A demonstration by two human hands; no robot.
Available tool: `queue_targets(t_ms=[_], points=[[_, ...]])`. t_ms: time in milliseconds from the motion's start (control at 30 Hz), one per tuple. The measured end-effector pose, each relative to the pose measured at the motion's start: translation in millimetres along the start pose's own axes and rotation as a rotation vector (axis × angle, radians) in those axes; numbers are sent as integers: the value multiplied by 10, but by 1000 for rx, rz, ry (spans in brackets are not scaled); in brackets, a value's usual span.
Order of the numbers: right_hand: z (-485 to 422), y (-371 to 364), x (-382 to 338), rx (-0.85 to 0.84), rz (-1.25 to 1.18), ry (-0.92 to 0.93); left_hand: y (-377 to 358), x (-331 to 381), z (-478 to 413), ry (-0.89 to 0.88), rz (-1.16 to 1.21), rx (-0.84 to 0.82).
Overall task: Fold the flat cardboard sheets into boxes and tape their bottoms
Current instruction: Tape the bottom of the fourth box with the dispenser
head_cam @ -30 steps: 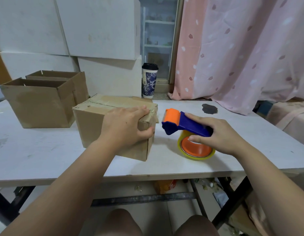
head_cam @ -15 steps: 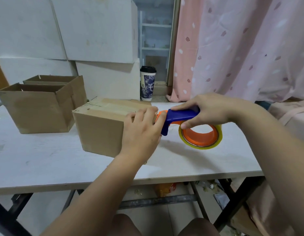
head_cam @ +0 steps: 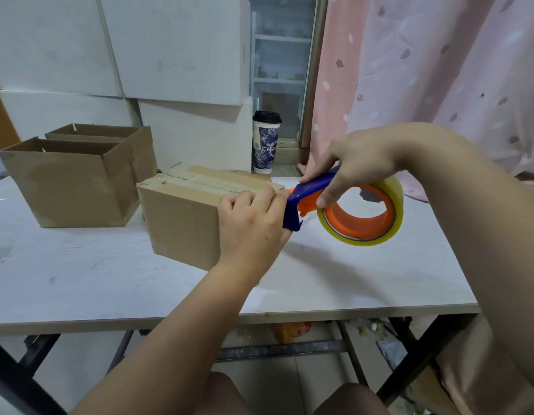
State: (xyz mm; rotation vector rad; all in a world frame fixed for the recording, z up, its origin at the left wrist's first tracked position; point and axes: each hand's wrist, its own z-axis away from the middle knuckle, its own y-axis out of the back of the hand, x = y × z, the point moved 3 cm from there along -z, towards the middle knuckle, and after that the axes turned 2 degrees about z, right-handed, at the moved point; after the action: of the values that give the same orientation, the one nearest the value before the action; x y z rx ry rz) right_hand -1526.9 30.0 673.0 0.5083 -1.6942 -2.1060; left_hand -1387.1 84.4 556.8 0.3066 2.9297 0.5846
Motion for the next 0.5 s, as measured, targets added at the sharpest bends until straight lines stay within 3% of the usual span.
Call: queue_targets(t_ms=[167,333,500], points=[[-25,69,-33,-76,-6,-9,23,-43,-48,75,88,-158],[-127,-95,-53,-152,31,-28,12,-28,-50,21,-82,-450],[-26,-266,141,-224,-269,-44,11,-118,-88,-42,-4,-666]])
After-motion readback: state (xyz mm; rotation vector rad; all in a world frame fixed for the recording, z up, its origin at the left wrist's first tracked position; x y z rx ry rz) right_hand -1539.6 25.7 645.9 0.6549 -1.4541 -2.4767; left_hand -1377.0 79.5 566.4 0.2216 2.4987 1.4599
